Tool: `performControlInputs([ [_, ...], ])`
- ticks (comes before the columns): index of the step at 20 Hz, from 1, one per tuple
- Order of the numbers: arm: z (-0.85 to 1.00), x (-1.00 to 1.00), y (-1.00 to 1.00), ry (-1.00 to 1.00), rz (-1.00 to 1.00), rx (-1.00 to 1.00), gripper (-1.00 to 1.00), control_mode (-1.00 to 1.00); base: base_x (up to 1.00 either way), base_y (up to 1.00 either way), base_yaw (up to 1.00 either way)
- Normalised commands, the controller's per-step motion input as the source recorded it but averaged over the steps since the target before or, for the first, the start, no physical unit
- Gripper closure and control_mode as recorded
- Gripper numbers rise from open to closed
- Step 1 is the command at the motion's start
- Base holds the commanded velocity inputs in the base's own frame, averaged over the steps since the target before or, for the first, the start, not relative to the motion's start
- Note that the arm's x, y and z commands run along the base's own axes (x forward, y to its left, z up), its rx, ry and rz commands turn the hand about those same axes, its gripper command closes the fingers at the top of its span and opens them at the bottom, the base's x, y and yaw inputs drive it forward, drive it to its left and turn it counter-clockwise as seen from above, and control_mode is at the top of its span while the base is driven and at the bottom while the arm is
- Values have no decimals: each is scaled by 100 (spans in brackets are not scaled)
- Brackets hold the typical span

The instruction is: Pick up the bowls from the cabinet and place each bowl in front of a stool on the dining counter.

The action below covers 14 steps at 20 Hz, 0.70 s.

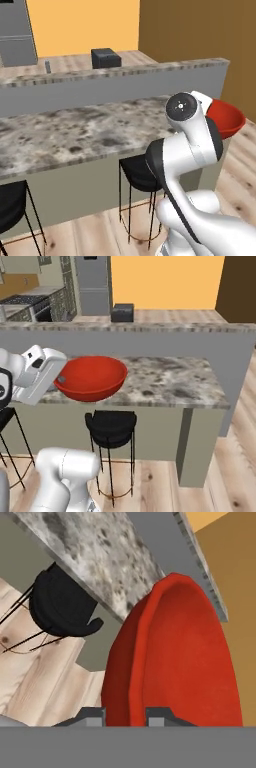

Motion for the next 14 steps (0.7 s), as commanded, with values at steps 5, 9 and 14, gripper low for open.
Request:
performControlInputs([
  [5,0,0,0,0,0,0,100,100,50,16,-5],
  [9,0,0,0,0,0,0,100,100,40,14,-6],
  [14,0,0,0,0,0,0,100,100,62,29,-11],
])
